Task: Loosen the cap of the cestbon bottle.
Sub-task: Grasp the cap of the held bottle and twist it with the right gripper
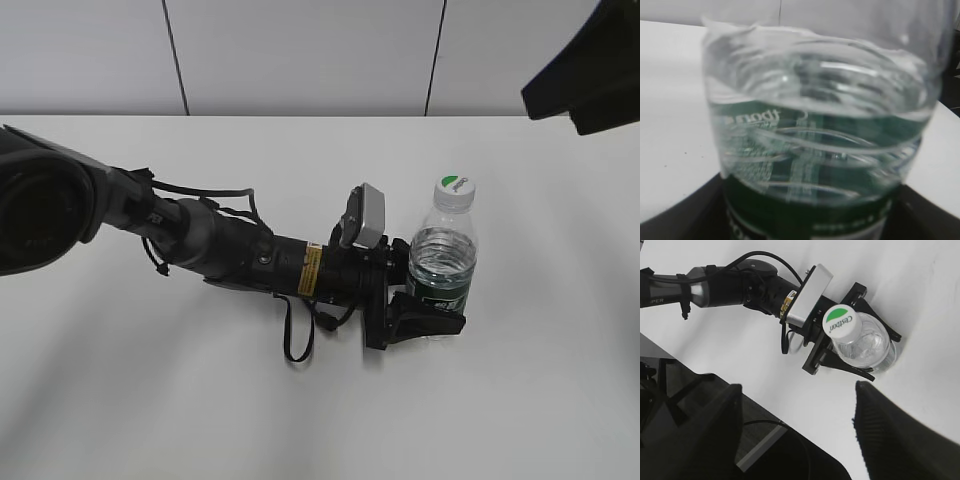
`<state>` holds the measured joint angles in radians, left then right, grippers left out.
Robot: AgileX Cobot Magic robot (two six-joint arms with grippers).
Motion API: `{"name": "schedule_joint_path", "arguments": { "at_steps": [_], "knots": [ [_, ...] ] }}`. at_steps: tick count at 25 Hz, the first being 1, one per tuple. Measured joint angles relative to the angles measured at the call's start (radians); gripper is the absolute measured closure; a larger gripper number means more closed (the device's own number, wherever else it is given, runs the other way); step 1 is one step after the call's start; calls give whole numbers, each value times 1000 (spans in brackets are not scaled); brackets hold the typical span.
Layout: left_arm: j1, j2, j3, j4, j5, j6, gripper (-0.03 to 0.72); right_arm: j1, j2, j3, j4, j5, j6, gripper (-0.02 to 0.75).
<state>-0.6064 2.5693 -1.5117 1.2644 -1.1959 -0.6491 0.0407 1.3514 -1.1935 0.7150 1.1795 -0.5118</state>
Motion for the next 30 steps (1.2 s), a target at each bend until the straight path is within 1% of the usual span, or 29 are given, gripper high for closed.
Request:
{"name": "schedule_joint_path", "arguments": {
  "at_steps": [4,7,9,11,17,30],
  "knots": [
    [-1,0,0,0,1,0,153,88,96,-117,-69,27,77,211],
    [-1,0,0,0,1,0,153,153,162,-208,-163,30,165,211],
    [-1,0,0,0,1,0,153,186,202,-257,-219,30,218,211],
    [-1,0,0,0,2,0,153,208,236,-294,-242,33,244,211],
    [-1,0,0,1,3,0,153,233,320,-320,-271,34,304,211],
    [-1,0,0,2,3,0,153,234,458,-320,-301,34,359,211]
  ]
}}
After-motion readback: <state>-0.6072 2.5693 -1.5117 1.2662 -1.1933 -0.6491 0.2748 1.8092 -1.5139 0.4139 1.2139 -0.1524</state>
